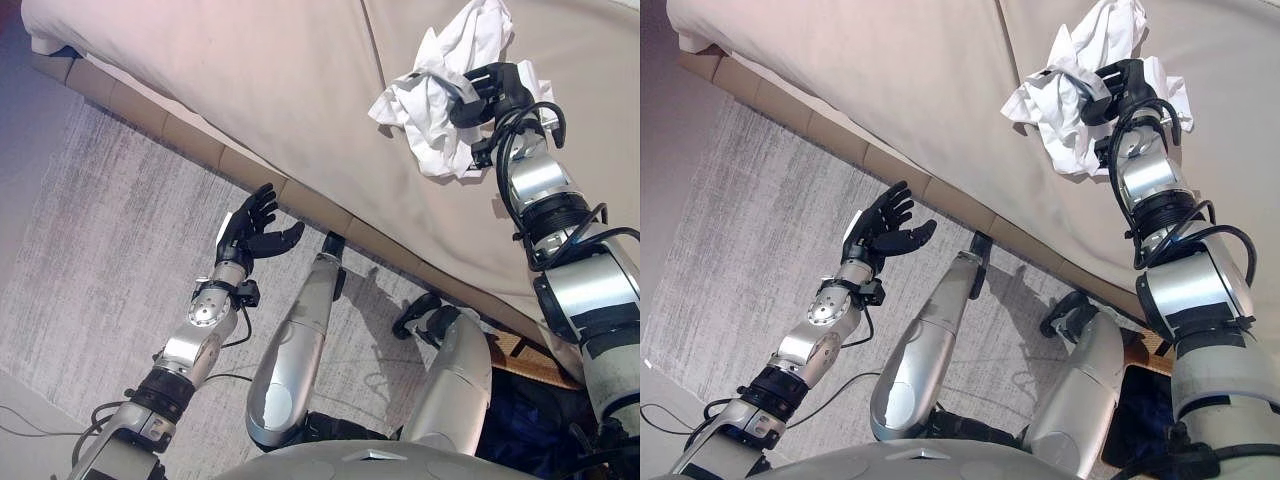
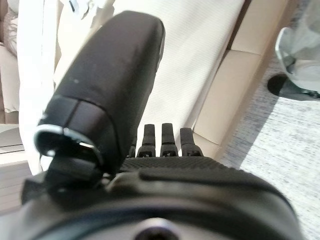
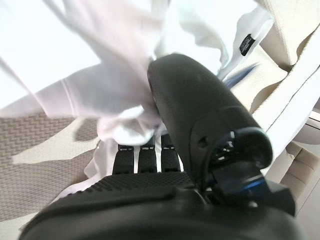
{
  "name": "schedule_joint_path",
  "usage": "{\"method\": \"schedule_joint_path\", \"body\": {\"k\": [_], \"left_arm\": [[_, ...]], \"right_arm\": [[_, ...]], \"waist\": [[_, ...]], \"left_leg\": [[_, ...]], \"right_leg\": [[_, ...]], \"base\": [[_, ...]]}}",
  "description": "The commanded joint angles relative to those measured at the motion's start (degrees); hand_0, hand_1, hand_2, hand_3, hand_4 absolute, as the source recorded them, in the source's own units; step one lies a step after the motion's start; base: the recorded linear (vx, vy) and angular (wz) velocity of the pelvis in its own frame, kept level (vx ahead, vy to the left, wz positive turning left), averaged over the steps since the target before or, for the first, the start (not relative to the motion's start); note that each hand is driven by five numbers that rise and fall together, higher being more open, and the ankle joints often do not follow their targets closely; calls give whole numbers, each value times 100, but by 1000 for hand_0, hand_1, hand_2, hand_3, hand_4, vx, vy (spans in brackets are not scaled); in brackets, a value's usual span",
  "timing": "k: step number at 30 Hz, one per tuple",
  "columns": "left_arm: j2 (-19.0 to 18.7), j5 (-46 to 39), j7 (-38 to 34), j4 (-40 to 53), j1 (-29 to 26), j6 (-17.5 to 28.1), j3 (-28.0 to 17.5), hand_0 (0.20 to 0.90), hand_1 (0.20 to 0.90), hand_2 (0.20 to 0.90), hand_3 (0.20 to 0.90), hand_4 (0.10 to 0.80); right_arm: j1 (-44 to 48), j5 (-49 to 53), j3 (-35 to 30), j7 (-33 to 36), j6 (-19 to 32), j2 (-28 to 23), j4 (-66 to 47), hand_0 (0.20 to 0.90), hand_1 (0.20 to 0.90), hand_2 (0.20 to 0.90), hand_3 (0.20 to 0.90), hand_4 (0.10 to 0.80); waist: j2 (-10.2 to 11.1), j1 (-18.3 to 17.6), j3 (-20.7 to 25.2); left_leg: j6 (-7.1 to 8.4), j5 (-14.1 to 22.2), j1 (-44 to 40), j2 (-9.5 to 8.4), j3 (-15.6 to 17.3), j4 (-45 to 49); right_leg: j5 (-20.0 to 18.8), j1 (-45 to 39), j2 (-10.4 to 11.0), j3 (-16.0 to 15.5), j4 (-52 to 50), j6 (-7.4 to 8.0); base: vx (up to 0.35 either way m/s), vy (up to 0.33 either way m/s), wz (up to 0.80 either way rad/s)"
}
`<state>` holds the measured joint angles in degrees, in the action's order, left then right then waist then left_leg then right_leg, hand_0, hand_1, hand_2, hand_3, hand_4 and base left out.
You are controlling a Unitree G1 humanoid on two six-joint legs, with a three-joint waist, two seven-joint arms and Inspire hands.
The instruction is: Pick up the clothes from the bed and place them into the basket
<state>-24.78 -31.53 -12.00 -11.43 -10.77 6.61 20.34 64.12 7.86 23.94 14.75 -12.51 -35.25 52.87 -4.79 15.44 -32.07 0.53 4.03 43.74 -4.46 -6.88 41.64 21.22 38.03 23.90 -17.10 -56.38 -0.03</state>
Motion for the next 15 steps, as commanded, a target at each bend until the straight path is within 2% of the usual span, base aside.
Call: {"method": "schedule_joint_path", "body": {"k": [1,10,15], "left_arm": [[15,60,-91,706,-6,660,-6,900,900,900,900,800],[7,89,-179,568,-134,512,1,900,900,900,900,800],[-33,140,-161,465,-195,352,-68,900,900,900,900,800]], "right_arm": [[403,-114,296,173,369,-63,-233,300,300,300,200,100],[513,-408,317,342,175,-217,-170,300,300,300,200,100],[439,-325,287,379,316,-310,-302,300,300,300,200,100]], "waist": [[-325,145,228],[-193,54,228],[-70,-58,228]], "left_leg": [[-463,1230,-590,-144,712,484],[-358,1059,-1554,-22,685,-210],[-300,977,-2256,80,691,-644]], "right_leg": [[-42,-431,-489,-243,-17,-246],[-232,-1352,-513,-268,635,-148],[-371,-2020,-558,-244,1144,-84]], "base": [[-14,10,-3],[-17,-24,-3],[7,-44,-5]]}}
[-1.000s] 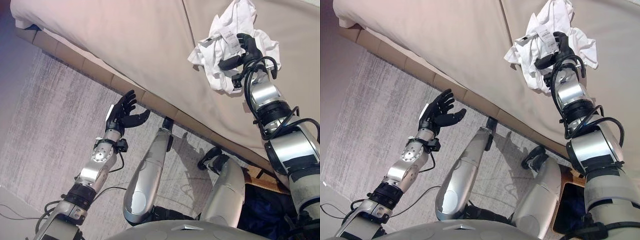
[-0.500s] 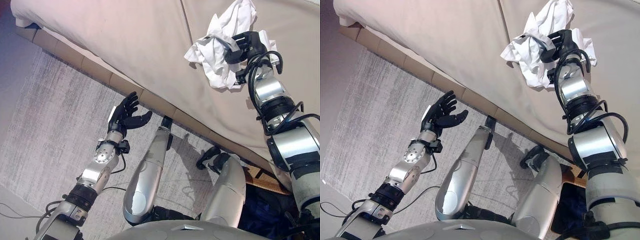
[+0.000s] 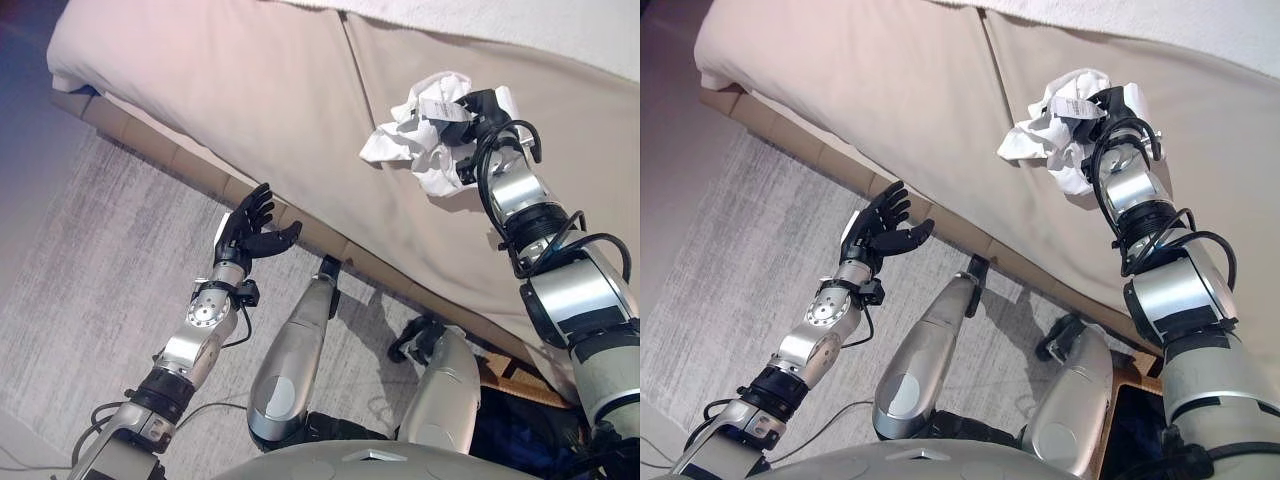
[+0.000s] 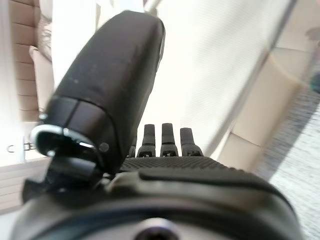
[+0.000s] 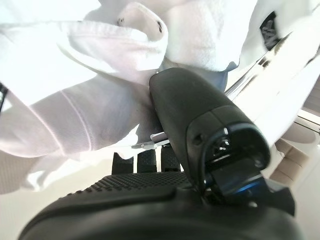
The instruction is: Pick up the clothes from the bed and place them into the basket
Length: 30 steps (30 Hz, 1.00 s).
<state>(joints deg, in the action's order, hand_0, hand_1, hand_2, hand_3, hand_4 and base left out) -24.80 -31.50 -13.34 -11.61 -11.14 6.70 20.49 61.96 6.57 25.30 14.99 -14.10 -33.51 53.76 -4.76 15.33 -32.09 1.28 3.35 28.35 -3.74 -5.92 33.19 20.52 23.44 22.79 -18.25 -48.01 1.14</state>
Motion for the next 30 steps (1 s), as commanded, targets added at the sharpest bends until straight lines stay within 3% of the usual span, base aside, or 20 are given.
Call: {"method": "schedule_joint_path", "body": {"k": [1,5,6,12,18,21,23,24,25,27,28,29,30], "left_arm": [[-38,147,-32,462,-172,315,-96,900,900,900,900,800],[-70,248,-7,315,-197,151,-168,900,900,900,900,800],[-88,278,4,276,-221,157,-156,900,900,900,900,800],[-48,331,-112,138,-321,-23,-177,900,900,900,900,800],[75,358,-84,-3,-312,-32,-141,900,900,900,900,800],[124,397,-107,-38,-269,-8,-93,900,900,900,900,800],[108,437,-329,10,-124,42,-194,900,900,900,900,800],[69,441,-336,44,-57,63,-274,900,900,900,900,800],[40,468,-161,60,-19,34,-346,900,900,900,900,800],[-4,527,35,47,-2,18,-401,900,900,900,900,800],[-59,551,19,-24,14,88,-440,900,900,900,900,800],[-73,547,1,-38,20,114,-447,900,900,900,900,800],[-157,568,-129,-65,36,222,-530,900,900,900,900,800]], "right_arm": [[642,-159,143,354,481,-502,-459,300,300,300,200,100],[298,21,-30,343,620,-660,-966,300,300,300,200,100],[208,39,-91,352,652,-718,-1078,300,300,300,200,100],[-521,112,-576,164,911,-1158,-1485,300,300,300,200,100],[-1155,322,-1060,92,902,-1541,-1739,300,300,300,200,100],[-1487,500,-1342,44,938,-1660,-1802,300,300,300,200,100],[-1503,556,-1378,-140,1048,-1591,-1773,300,300,300,200,100],[-1527,533,-1361,-126,1070,-1565,-1807,300,300,300,200,100],[-1633,551,-1423,-28,1025,-1597,-1880,300,300,300,200,100],[-1843,604,-1606,64,1032,-1660,-1958,300,300,300,200,100],[-1978,596,-1740,32,1122,-1644,-2021,300,300,300,200,100],[-1999,608,-1760,34,1130,-1638,-2039,300,300,300,200,100],[-2001,636,-1819,-16,1147,-1574,-2112,300,300,300,200,100]], "waist": [[-45,-72,230],[108,-272,448],[136,-344,537],[361,-787,1166],[527,-1142,1700],[605,-1290,1975],[641,-1222,2058],[637,-1227,2102],[633,-1274,2139],[639,-1329,2200],[621,-1348,2227],[616,-1343,2228],[559,-1289,2249]], "left_leg": [[-366,1035,-827,32,607,141],[-298,977,-1374,234,686,-252],[-309,812,-1424,292,720,-400],[-171,721,-2199,602,1070,-1079],[-85,586,-2607,729,1264,-1610],[-93,561,-2717,628,1129,-1833],[-240,741,-2805,79,216,-1902],[-289,677,-2830,-26,87,-2043],[-317,651,-2888,-34,253,-2137],[-328,621,-2969,-42,438,-2288],[-310,521,-3096,18,580,-2581],[-304,494,-3140,35,624,-2655],[-284,350,-3259,162,951,-2935]], "right_leg": [[-322,-664,-452,-122,384,-192],[-490,-1236,-613,-52,1033,-148],[-690,-1310,-652,-79,1275,-179],[-952,-1985,-1013,159,2348,-52],[-1228,-2293,-1283,446,3150,28],[-1435,-2348,-1401,791,3572,88],[-1733,-2331,-1519,1535,3858,278],[-1902,-2282,-1551,1726,3983,349],[-2045,-2272,-1552,1761,4138,399],[-2292,-2267,-1502,1664,4380,490],[-2511,-2199,-1428,1372,4416,579],[-2545,-2189,-1416,1313,4405,592],[-2646,-2167,-1283,823,4265,611]], "base": [[36,-39,-16],[43,-25,-22],[-12,-10,-27],[87,-27,-29],[71,-23,-33],[54,11,-34],[65,13,-86],[37,4,-110],[1,-3,-106],[0,-18,-105],[-12,-22,-98],[-100,-10,-87],[-131,-9,-90]]}}
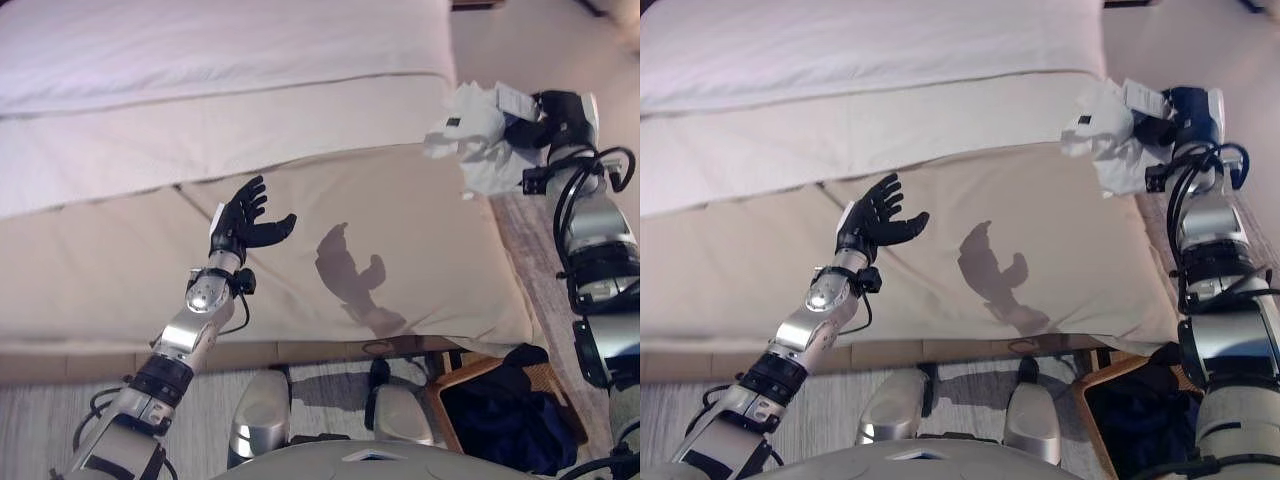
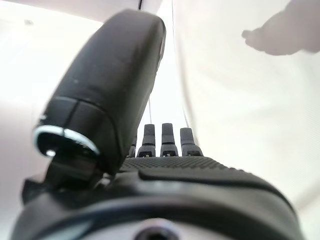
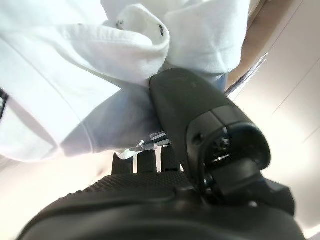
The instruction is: Pick up the clothes from the bed and place them into the basket
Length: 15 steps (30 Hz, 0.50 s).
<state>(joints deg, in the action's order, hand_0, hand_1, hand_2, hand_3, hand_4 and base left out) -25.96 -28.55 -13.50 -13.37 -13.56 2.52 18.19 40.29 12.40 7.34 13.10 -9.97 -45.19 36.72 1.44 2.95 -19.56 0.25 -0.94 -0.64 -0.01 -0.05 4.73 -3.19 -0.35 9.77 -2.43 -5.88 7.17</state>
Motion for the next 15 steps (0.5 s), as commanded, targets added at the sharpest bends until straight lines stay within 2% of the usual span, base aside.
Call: {"method": "schedule_joint_path", "body": {"k": [1,2,4,6,8,11,15], "left_arm": [[-86,262,-154,146,259,645,-333,900,900,900,900,800],[-184,219,-203,251,172,570,-397,900,900,900,900,800],[-241,151,-218,286,102,526,-451,900,900,900,900,800],[-249,27,-257,196,5,533,-440,900,900,900,900,800],[-137,-45,-205,0,-69,555,-412,900,900,900,900,800],[-19,-20,-178,17,-24,527,-400,900,900,900,900,800],[110,55,-90,28,34,509,-370,900,900,900,900,800]], "right_arm": [[191,48,-24,192,749,-384,-387,300,300,300,200,100],[209,36,-39,267,775,-360,-321,300,300,300,200,100],[171,94,-73,329,871,-381,-235,300,300,300,200,100],[103,138,-107,394,907,-398,-220,300,300,300,200,100],[34,243,-160,438,912,-497,-80,300,300,300,200,100],[-122,292,-316,442,894,-585,-36,300,300,300,200,100],[-636,365,-773,640,804,-573,-138,300,300,300,200,100]], "waist": [[-84,-14,999],[-127,36,1034],[-125,79,1096],[-100,41,1158],[-55,-89,1253],[-32,-182,1317],[-19,-364,1365]], "left_leg": [[-188,729,-390,-174,448,-182],[-205,627,-356,-118,544,-278],[-182,550,-317,-83,601,-350],[-120,509,-325,-41,603,-460],[-94,532,-431,41,704,-546],[-36,530,-527,128,844,-607],[33,522,-626,206,948,-657]], "right_leg": [[-283,218,55,-876,-52,7],[-160,172,62,-1048,-187,-26],[10,20,26,-1175,-14,-65],[15,-38,-33,-1211,233,-66],[144,-120,-168,-1068,428,-90],[182,-235,-257,-1003,585,-137],[184,-380,-440,-791,827,-227]], "base": [[-215,-41,-110],[-144,-49,-121],[-119,-90,-104],[-74,-113,-49],[-9,-131,-37],[6,-110,-11],[-21,-113,-16]]}}
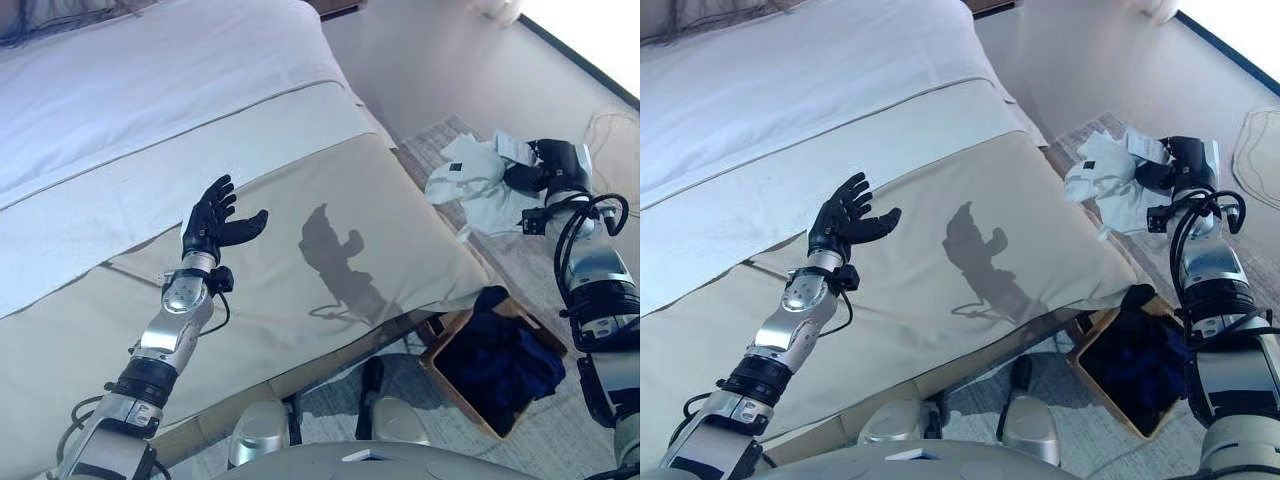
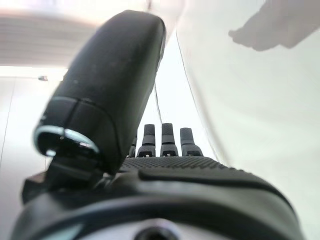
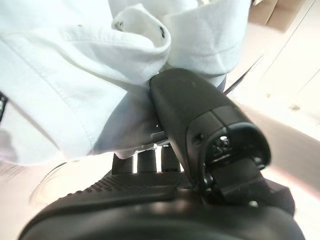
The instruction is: Pick up the clothes from the bed and place them into the basket
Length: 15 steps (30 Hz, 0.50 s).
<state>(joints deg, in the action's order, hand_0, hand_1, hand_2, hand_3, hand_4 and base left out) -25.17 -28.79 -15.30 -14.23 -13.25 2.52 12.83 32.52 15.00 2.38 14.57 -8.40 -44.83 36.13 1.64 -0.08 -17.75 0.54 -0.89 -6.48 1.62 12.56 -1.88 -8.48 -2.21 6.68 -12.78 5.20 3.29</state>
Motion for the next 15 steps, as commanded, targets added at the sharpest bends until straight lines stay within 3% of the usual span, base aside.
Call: {"method": "schedule_joint_path", "body": {"k": [1,15], "left_arm": [[41,80,87,104,5,509,164,900,900,900,900,800],[160,226,195,-43,-140,484,174,900,900,900,900,800]], "right_arm": [[54,89,-341,496,651,-589,-100,300,300,300,200,100],[-986,-66,-859,904,323,-283,-25,300,300,300,200,100]], "waist": [[-36,-87,1183],[-123,-567,1152]], "left_leg": [[10,522,-58,51,-297,13],[60,503,-205,141,-78,-12]], "right_leg": [[711,-206,-147,278,-269,153],[735,-203,-402,683,-244,65]], "base": [[-21,-108,-16],[-30,-70,-17]]}}
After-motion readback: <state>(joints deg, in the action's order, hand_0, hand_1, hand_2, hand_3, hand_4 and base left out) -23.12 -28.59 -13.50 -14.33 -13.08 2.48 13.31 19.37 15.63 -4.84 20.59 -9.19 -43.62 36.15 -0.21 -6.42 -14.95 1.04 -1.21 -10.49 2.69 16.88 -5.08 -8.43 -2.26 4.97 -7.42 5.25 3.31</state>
